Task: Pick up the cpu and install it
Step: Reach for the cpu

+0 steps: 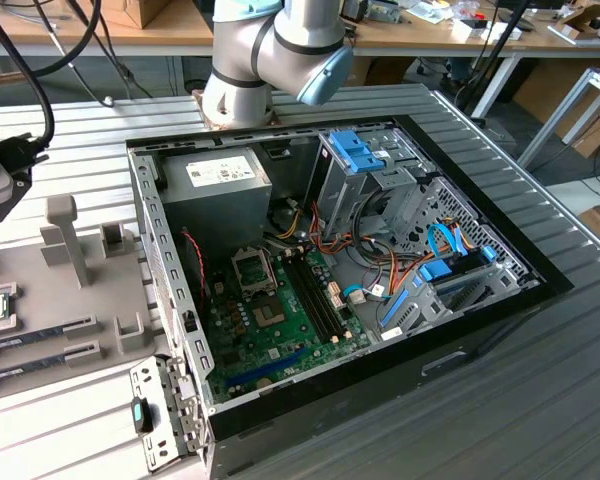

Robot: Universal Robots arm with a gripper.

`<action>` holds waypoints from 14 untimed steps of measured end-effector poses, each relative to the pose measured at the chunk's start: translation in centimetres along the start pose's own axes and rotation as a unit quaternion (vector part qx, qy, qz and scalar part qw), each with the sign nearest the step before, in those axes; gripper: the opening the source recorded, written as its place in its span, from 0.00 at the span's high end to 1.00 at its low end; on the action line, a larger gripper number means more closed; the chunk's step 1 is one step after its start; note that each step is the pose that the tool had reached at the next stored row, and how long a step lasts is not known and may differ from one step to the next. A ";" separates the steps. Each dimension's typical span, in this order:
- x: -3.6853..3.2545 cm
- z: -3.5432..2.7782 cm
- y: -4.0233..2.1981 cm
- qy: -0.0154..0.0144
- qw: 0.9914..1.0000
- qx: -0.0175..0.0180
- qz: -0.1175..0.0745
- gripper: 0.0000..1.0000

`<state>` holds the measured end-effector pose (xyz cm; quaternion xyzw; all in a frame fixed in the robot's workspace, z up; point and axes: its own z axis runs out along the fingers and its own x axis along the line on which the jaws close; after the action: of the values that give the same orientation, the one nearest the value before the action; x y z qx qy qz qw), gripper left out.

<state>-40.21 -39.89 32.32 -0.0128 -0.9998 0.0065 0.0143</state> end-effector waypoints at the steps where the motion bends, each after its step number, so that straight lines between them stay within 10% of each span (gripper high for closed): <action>1: 0.00 0.04 0.00 0.000 1.000 0.000 0.000 0.89; 14: -0.02 0.68 0.01 0.000 1.000 0.000 0.000 0.89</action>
<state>-40.21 -39.89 31.64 -0.0128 -0.9998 0.0066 0.0144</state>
